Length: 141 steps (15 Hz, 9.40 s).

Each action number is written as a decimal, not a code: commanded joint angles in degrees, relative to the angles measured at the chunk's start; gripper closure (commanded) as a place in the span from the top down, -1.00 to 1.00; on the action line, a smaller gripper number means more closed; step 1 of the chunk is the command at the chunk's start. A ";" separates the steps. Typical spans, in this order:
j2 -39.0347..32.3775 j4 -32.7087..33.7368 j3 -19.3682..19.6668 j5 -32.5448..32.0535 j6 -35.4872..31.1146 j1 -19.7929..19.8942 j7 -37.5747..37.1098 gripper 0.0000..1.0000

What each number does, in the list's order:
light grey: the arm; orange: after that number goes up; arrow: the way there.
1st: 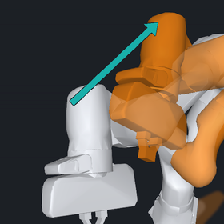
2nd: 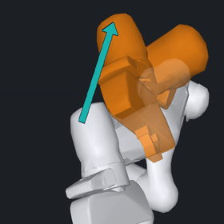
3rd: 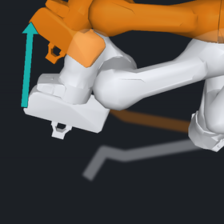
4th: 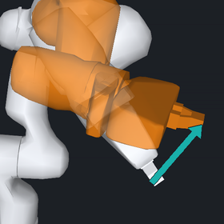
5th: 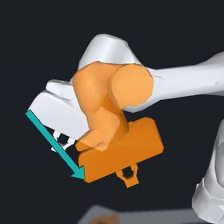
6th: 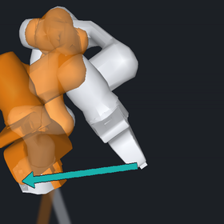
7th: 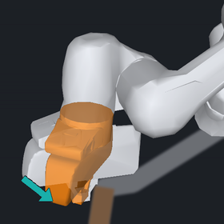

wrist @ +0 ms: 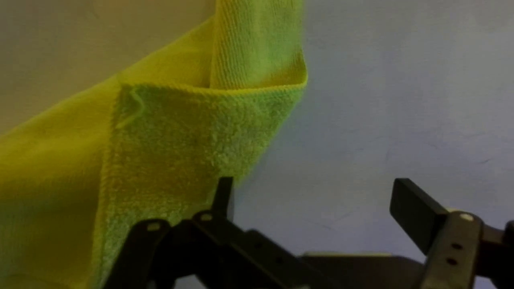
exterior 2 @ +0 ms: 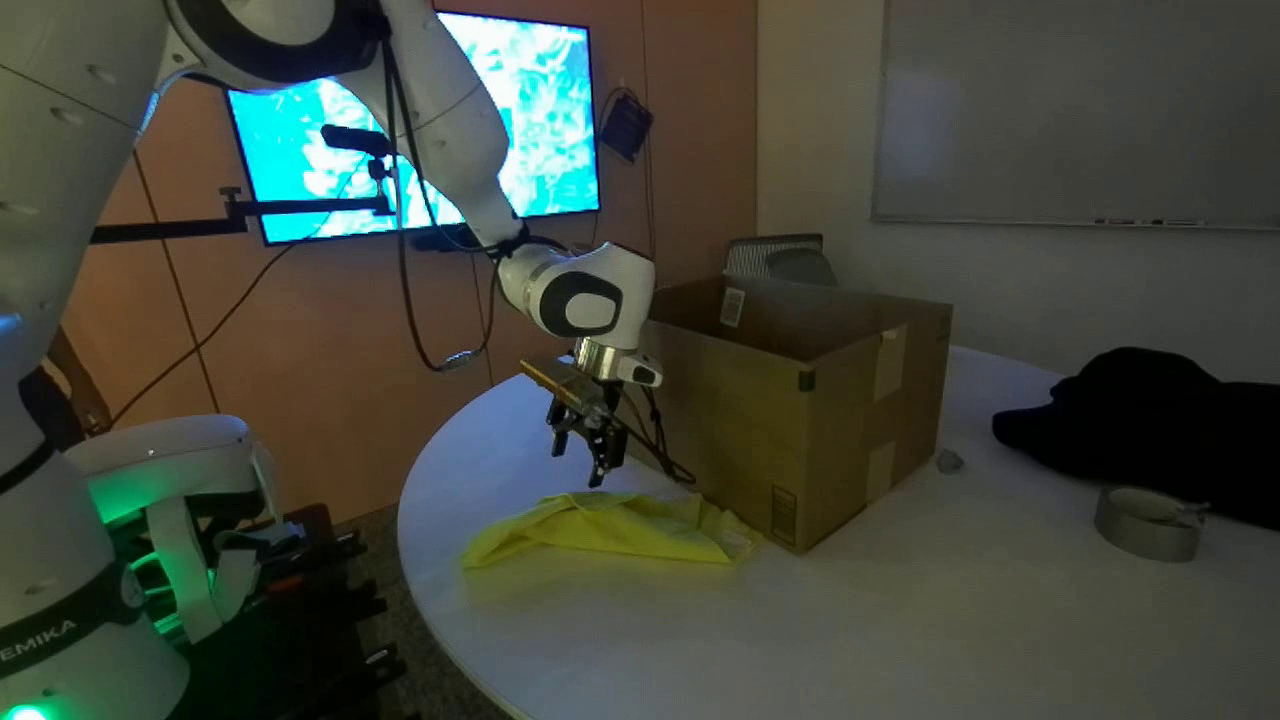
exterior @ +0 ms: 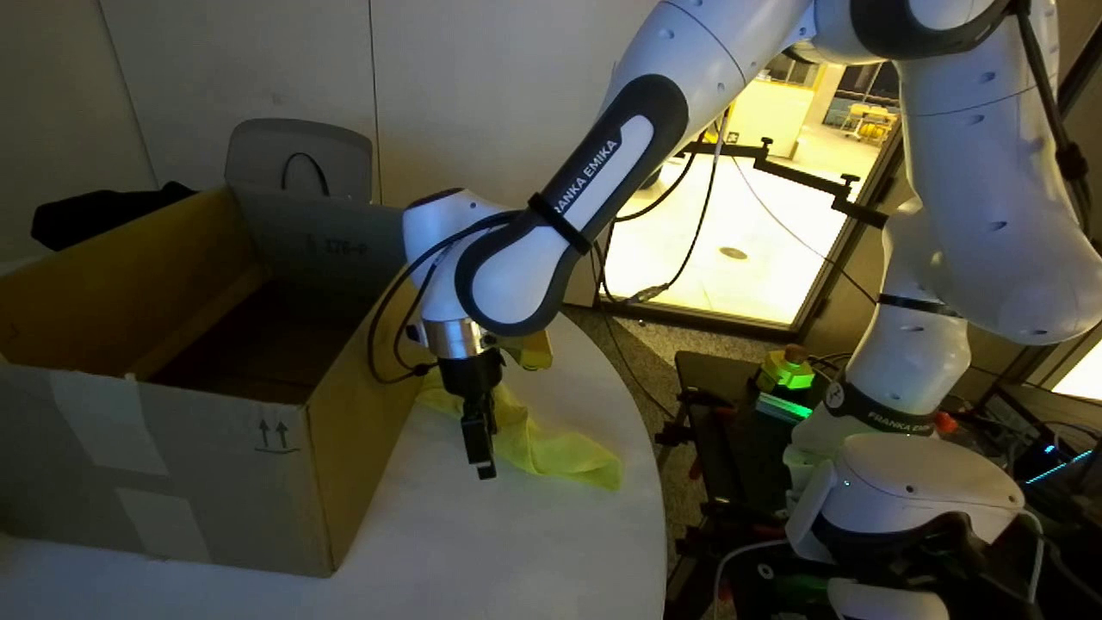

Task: Put the marker on the cloth, then fold the cloth and put it in the box

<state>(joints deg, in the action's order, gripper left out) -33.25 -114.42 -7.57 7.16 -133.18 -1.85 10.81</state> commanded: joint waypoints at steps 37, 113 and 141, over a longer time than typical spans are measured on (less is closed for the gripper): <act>11.41 -12.90 1.22 -4.60 -2.83 -1.17 -5.65 1.00; -5.78 54.51 7.88 -9.40 21.06 -0.40 -25.11 0.28; 36.51 -9.90 5.85 2.42 32.25 0.34 -11.50 1.00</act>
<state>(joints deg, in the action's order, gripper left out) -3.36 -113.11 -1.81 9.72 -93.35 -1.44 -2.32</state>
